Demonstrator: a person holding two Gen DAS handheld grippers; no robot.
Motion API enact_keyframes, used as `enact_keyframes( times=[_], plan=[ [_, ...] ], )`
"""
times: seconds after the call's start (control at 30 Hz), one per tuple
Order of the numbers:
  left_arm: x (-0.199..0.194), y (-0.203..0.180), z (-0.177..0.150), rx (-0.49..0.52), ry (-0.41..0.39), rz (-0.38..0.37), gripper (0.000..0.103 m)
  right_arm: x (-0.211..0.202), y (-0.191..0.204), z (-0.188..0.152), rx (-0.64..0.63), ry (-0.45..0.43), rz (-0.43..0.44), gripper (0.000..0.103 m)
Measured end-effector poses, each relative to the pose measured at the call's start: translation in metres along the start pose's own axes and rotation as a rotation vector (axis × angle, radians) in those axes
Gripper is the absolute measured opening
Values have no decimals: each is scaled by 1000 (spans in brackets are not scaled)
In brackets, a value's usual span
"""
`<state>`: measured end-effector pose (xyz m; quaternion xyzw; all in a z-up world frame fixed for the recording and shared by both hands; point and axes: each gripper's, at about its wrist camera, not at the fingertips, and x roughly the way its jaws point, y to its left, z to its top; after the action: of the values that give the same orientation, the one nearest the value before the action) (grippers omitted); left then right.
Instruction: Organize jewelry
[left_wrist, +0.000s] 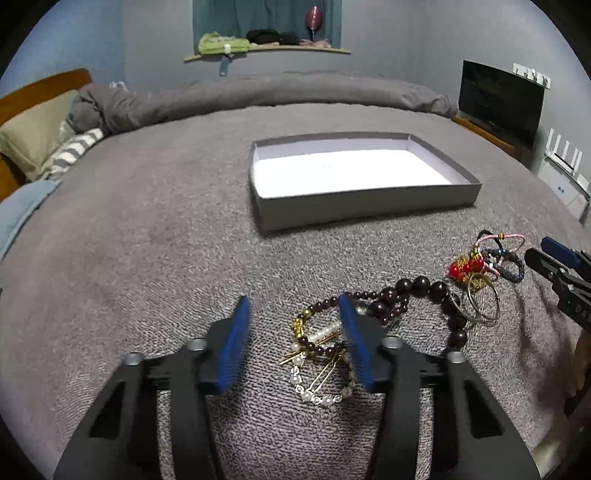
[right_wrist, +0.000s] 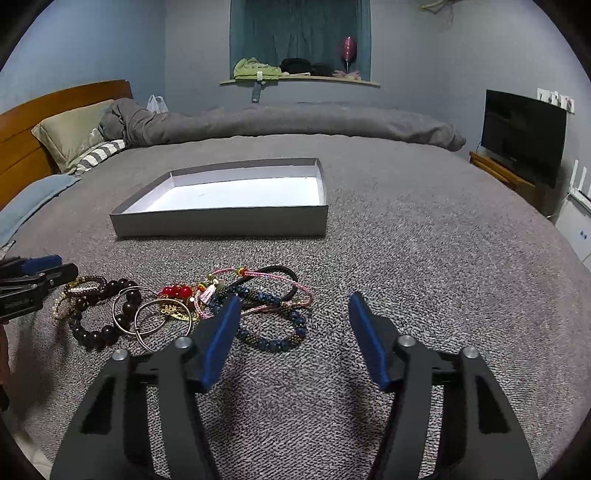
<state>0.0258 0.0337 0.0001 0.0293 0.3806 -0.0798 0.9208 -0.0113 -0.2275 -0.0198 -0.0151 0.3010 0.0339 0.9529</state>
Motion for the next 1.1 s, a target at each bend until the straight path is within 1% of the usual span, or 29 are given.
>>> enact_keyframes(
  times=[0.07, 0.1, 0.13, 0.17, 0.23, 0.3, 0.33, 0.37, 0.4, 0.43, 0.47, 0.53, 0.57, 0.6, 0.67, 0.83, 1.0, 1.1],
  plan=[
    [6, 2, -1, -9, 26, -20, 38, 1, -1, 0, 6, 2, 4, 57],
    [9, 3, -2, -12, 42, -31, 35, 1, -1, 0, 7, 5, 9, 53],
    [11, 3, -3, -12, 53, -38, 30, 2, -1, 0, 8, 10, 14, 51],
    [13, 3, -4, -13, 62, -45, 27, 4, -1, 0, 10, 19, 20, 50],
    [15, 3, -6, -13, 72, -54, 25, 7, -1, 0, 13, 27, 21, 50],
    [16, 4, -7, -20, 78, -73, 22, 8, -3, 2, 14, 24, 14, 48],
    [16, 5, -8, -24, 82, -82, 16, 8, -3, 4, 14, 16, 16, 48],
    [17, 5, -8, -26, 85, -85, 15, 9, -3, 7, 11, 13, 22, 48],
    [17, 6, -8, -28, 86, -89, 14, 11, -3, 9, 8, 11, 25, 47],
    [17, 7, -8, -34, 85, -98, 11, 13, -2, 11, 2, 9, 31, 45],
    [17, 7, -7, -38, 83, -105, 8, 15, -2, 13, -5, 11, 31, 40],
    [14, 5, -6, -31, 74, -101, 8, 20, -1, 14, -17, 32, 39, 29],
    [13, 4, -6, -25, 69, -97, 8, 22, -1, 14, -15, 42, 49, 21],
    [11, 4, -6, -24, 64, -98, 7, 24, -1, 13, -13, 54, 60, 14],
    [9, 5, -4, -31, 56, -109, 7, 23, -2, 12, -6, 58, 80, 5],
    [-8, 3, 3, -29, 3, -130, 7, 14, -3, 17, 2, 20, 88, 3],
    [-24, 1, 19, -11, -50, -138, 7, 4, -2, 31, -9, -27, 81, 2],
    [-27, 2, 32, -6, -72, -136, 7, -1, 1, 42, -18, -52, 78, 2]
  ],
)
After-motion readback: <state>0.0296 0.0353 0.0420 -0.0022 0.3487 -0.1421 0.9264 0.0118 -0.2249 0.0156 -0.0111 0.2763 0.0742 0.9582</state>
